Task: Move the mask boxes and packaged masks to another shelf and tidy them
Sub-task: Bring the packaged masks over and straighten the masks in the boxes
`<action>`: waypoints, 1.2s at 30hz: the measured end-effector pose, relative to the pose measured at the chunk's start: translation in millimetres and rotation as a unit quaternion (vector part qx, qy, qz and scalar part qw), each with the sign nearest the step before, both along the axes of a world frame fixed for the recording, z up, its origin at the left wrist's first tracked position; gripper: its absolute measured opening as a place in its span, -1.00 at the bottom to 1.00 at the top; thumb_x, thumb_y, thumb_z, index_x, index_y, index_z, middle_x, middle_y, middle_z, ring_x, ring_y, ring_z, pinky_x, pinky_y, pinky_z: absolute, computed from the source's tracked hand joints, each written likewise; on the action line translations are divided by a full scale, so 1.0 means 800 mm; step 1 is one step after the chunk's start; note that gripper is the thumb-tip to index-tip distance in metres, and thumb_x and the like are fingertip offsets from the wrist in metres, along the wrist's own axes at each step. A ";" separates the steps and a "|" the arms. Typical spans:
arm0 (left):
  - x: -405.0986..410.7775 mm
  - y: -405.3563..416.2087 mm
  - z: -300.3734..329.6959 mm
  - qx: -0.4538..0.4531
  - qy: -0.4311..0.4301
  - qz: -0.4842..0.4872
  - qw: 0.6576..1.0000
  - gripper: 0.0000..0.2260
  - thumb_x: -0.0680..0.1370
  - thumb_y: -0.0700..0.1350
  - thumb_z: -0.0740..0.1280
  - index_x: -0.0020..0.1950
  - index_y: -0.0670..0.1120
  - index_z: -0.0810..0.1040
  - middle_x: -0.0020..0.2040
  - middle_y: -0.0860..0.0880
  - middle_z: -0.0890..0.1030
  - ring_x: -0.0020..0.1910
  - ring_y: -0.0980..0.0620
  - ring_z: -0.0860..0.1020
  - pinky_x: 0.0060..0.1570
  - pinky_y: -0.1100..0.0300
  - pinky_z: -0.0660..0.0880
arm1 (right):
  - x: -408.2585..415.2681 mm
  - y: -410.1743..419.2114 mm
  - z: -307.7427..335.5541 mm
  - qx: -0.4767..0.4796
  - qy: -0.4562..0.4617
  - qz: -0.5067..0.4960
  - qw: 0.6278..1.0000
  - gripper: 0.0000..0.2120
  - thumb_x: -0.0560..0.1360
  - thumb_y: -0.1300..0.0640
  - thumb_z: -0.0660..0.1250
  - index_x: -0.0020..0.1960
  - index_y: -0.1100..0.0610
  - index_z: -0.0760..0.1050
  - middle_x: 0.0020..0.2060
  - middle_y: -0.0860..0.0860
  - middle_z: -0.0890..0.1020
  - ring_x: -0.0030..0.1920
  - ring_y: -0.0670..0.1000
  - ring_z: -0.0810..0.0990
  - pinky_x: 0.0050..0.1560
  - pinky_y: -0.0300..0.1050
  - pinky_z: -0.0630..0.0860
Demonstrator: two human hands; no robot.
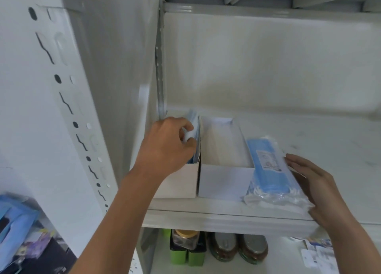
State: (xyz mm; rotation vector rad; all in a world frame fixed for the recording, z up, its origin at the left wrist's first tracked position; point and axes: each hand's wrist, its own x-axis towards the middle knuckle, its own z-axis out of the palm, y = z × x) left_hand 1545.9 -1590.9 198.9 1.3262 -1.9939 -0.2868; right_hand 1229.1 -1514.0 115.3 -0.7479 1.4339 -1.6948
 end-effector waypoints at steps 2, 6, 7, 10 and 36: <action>0.002 0.006 -0.005 -0.022 -0.065 -0.009 0.998 -0.74 0.59 0.10 0.29 0.25 0.13 0.59 0.02 0.09 0.61 -0.01 0.04 0.59 0.15 0.01 0.50 | 0.000 0.001 0.000 -0.003 0.001 0.000 1.000 -0.75 0.59 0.29 0.28 0.19 0.15 0.64 0.01 0.06 0.76 -0.05 0.03 0.75 -0.23 -0.20 0.67; 0.016 0.009 -0.009 -0.082 -0.006 -0.072 0.994 -0.65 0.60 -0.16 0.17 0.29 0.02 0.62 0.20 0.03 0.65 0.16 -0.05 0.60 0.18 -0.08 0.54 | 0.000 0.000 -0.001 -0.005 0.000 0.002 1.000 -0.75 0.59 0.30 0.27 0.18 0.16 0.65 -0.01 0.05 0.76 -0.09 0.01 0.76 -0.25 -0.21 0.66; 0.018 0.009 -0.010 -0.064 -0.047 -0.077 0.994 -0.66 0.60 -0.18 0.19 0.29 0.02 0.63 0.21 0.05 0.65 0.16 -0.04 0.60 0.19 -0.06 0.54 | 0.000 0.000 -0.001 -0.006 0.000 0.003 1.000 -0.75 0.59 0.30 0.27 0.18 0.16 0.65 -0.01 0.05 0.76 -0.08 0.01 0.76 -0.25 -0.21 0.66; 0.019 0.007 -0.014 -0.037 -0.149 -0.046 0.987 -0.70 0.58 -0.09 0.14 0.12 -0.03 0.65 0.05 0.05 0.68 0.00 -0.07 0.62 0.06 0.00 0.55 | 0.001 0.001 0.000 -0.006 0.001 0.007 1.000 -0.75 0.60 0.30 0.25 0.17 0.15 0.65 -0.02 0.03 0.77 -0.08 -0.01 0.76 -0.25 -0.22 0.66; -0.007 -0.004 0.013 0.004 -0.193 0.031 0.981 -0.81 0.57 -0.04 0.33 0.15 0.07 0.66 0.02 0.10 0.63 0.04 0.04 0.58 0.18 0.11 0.32 | 0.002 0.002 0.005 -0.008 0.008 0.015 1.000 -0.74 0.61 0.29 0.25 0.18 0.13 0.65 0.00 0.04 0.76 -0.07 -0.01 0.76 -0.20 -0.18 0.69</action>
